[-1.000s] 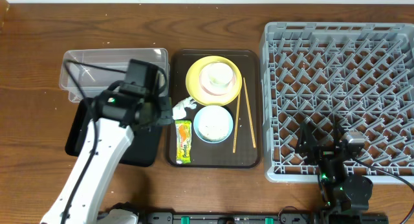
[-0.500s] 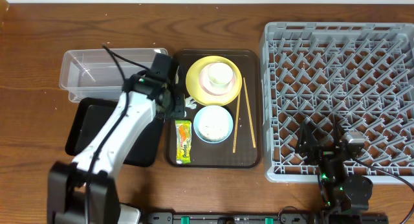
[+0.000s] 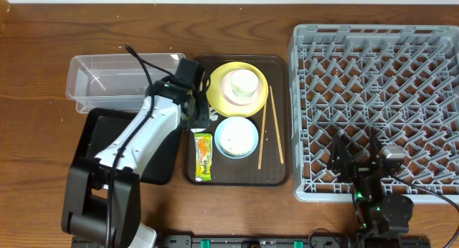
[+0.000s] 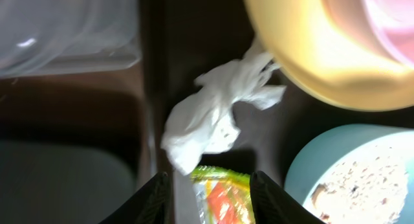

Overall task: Sort waste into correct bins and load items into the dishwasher rack
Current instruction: 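Reach left gripper to the white tissue on the brown tray and grasp, then carry the tissue with left gripper into the clear plastic bin and release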

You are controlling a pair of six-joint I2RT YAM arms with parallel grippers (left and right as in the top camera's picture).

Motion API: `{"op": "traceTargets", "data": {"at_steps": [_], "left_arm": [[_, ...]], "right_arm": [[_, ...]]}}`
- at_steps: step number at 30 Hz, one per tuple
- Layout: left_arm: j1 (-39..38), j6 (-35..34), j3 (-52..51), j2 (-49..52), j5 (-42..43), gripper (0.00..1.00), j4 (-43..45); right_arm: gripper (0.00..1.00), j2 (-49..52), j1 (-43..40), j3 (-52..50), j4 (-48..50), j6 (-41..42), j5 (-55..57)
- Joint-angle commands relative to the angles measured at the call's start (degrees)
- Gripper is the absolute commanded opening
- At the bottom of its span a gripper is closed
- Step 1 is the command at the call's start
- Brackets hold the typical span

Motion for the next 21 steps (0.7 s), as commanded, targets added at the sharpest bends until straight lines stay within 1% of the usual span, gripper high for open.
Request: {"op": "traceTargets", "data": {"at_steps": [1,4,11,21], "left_arm": [[-1.60,1.64,-2.08,0.46,-3.45,0.43,1.92],[-3.02,1.64,-2.95,0.46,-7.30,0.43,3.23],[-5.18,2.05,-5.18,0.48,-12.44,0.43,6.01],[-5.29,2.08,-6.80,2.08,-12.57,0.44,9.73]], "right_arm": [[0.99,-0.35,0.07,-0.20,-0.07,0.57,-0.20],[0.99,-0.37,0.07,-0.20,-0.07,0.57,-0.20],[0.99,-0.37,0.07,-0.20,-0.07,0.57,-0.20],[0.99,-0.37,0.07,-0.20,-0.07,0.57,-0.22]]}}
